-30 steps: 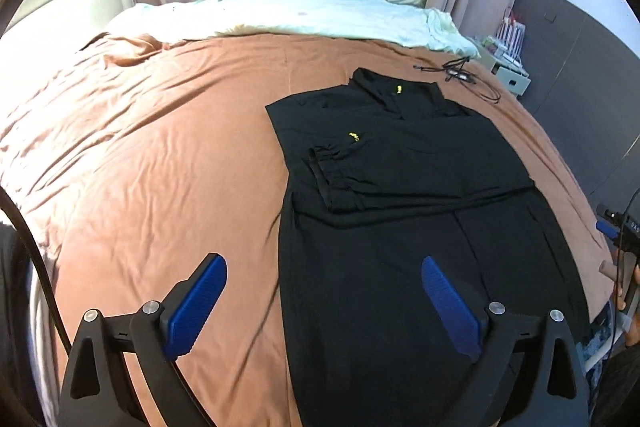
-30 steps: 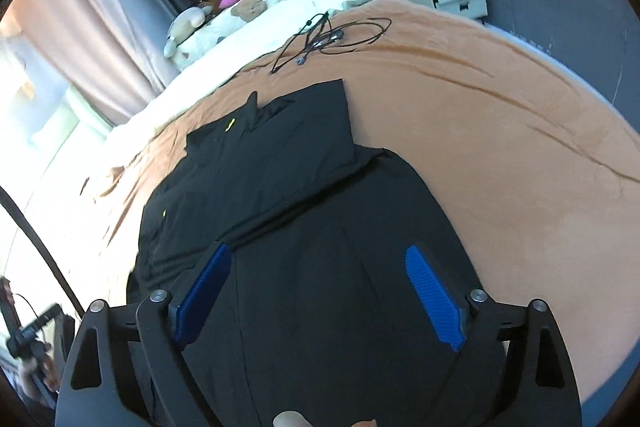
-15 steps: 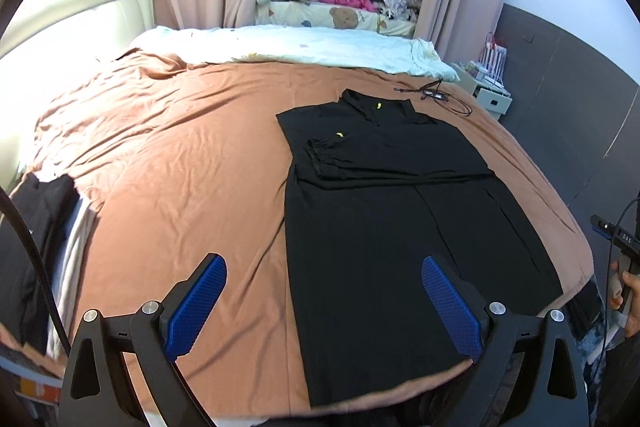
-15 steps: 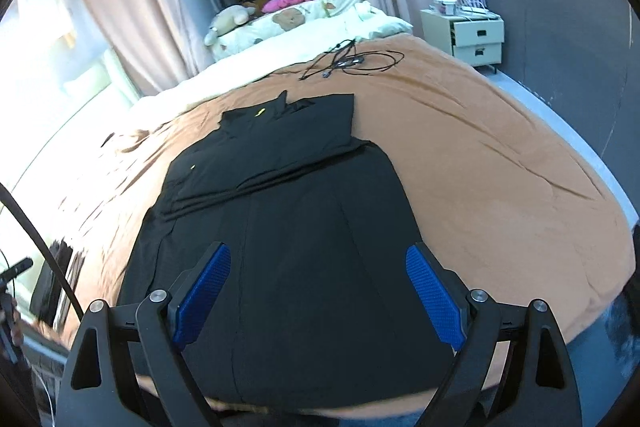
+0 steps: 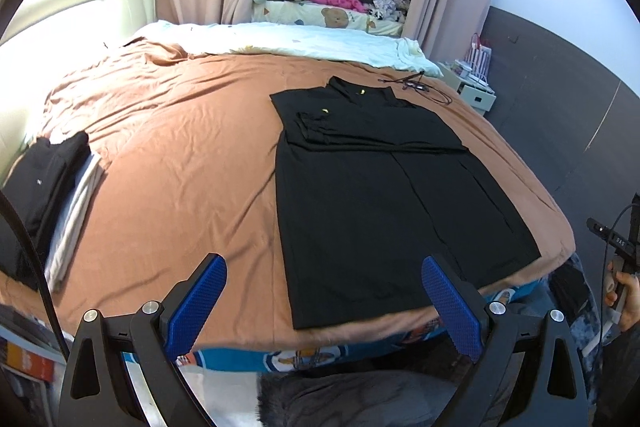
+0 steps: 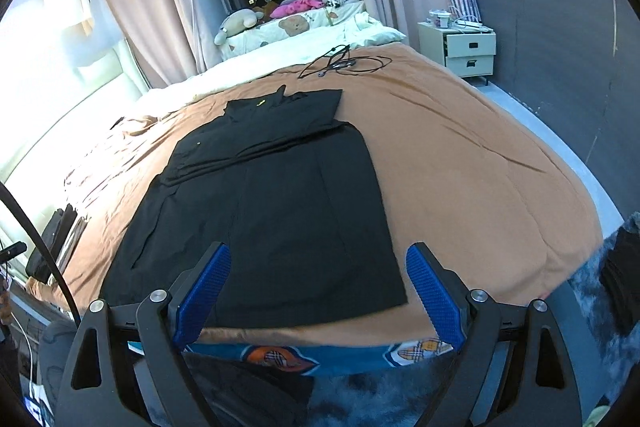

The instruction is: Fold large clothes

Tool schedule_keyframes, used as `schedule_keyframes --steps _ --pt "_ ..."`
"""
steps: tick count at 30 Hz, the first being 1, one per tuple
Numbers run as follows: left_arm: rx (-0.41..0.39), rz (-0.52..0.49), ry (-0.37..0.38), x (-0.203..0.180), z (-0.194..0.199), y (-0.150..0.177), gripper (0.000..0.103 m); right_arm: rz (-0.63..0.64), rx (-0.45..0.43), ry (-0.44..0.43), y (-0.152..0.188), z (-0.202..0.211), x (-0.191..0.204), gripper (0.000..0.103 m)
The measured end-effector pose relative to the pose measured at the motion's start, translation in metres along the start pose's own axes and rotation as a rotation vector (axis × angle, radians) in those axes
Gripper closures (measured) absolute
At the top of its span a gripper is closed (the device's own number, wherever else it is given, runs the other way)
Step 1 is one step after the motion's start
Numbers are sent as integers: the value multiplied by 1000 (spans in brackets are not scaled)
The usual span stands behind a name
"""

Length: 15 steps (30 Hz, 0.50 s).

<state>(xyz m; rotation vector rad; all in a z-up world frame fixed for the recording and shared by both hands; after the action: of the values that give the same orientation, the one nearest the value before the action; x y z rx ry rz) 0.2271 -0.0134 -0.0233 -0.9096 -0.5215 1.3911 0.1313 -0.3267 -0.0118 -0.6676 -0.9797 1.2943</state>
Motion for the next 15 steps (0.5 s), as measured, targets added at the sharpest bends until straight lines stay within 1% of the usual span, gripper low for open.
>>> schedule_keyframes --steps 3,6,10,13,14,15 --pt "3 24 12 5 1 17 4 -21 -9 11 12 6 -8 14" --pt "9 45 29 8 -3 34 5 3 -17 40 21 10 -9 14" --pt "23 90 44 12 -11 53 5 0 8 8 30 9 -11 14" --pt "34 100 30 16 -22 62 5 14 29 28 30 -1 -15 14" --pt "41 105 26 17 -27 65 5 3 35 35 30 -6 -18 14" --pt "51 112 25 19 -33 68 7 -25 55 21 31 -15 -19 14"
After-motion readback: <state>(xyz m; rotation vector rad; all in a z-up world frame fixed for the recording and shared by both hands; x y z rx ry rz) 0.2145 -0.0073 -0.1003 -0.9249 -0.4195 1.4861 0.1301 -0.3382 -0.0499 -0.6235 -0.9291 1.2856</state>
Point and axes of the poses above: each gripper's, at about its wrist camera, not at the fingertips, and z roughly against the way its jaws point, x to its left, y to its underside, the point moved 3 cm from there along -z, roughly the way its jaws point, and after that the axes turned 9 degrees about -x, right-handed, at the moved point
